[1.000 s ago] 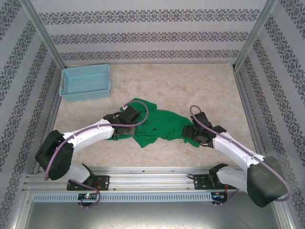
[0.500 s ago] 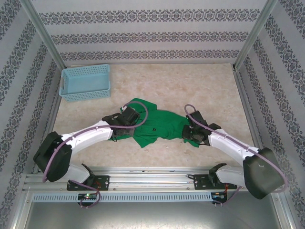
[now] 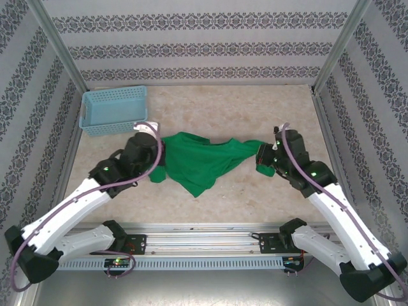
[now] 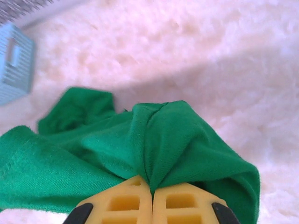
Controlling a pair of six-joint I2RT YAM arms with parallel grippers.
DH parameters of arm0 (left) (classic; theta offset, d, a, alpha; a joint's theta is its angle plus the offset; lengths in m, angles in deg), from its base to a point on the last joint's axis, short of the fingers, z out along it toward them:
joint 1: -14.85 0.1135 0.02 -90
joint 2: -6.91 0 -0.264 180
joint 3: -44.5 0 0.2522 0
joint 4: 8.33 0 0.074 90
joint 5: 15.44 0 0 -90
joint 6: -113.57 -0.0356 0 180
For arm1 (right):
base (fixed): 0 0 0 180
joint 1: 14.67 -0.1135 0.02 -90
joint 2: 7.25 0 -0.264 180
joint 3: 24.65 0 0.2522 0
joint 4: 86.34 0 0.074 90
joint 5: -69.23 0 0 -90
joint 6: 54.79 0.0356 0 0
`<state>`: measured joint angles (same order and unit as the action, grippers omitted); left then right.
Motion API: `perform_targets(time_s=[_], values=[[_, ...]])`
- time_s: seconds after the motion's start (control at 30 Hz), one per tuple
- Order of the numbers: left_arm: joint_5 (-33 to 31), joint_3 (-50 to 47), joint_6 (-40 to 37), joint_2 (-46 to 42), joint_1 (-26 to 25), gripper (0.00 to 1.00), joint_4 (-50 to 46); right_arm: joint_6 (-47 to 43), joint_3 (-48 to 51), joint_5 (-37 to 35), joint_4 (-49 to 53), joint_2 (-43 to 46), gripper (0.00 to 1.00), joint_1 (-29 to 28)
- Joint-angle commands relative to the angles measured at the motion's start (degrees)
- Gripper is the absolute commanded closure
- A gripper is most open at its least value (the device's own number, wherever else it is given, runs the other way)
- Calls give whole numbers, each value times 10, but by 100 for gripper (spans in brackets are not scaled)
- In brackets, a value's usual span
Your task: Fold the inside-out t-shirt
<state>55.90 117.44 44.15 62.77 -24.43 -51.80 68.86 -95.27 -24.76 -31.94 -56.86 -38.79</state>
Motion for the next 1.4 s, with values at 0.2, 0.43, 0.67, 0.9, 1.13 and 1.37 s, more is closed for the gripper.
perform_targets(time_s=[0.2, 0.43, 0.67, 0.9, 1.13, 1.37], values=[[39, 147, -53, -56, -1, 100, -32, -34, -141, 85, 48, 55, 93, -1], [21, 83, -7, 31, -1, 100, -60, 22, 38, 92, 2, 41, 92, -3], [-17, -27, 12, 87, 1, 100, -34, -24, 165, 61, -43, 21, 57, -14], [-49, -59, 20, 113, 31, 100, -34, -99, 187, 33, -98, -20, 39, -87], [-29, -63, 20, 124, 64, 100, -13, -173, 153, -37, -155, -172, 38, -170], [-8, -64, 18, 135, 92, 100, -3, -206, 138, -91, -192, -267, 35, -211]])
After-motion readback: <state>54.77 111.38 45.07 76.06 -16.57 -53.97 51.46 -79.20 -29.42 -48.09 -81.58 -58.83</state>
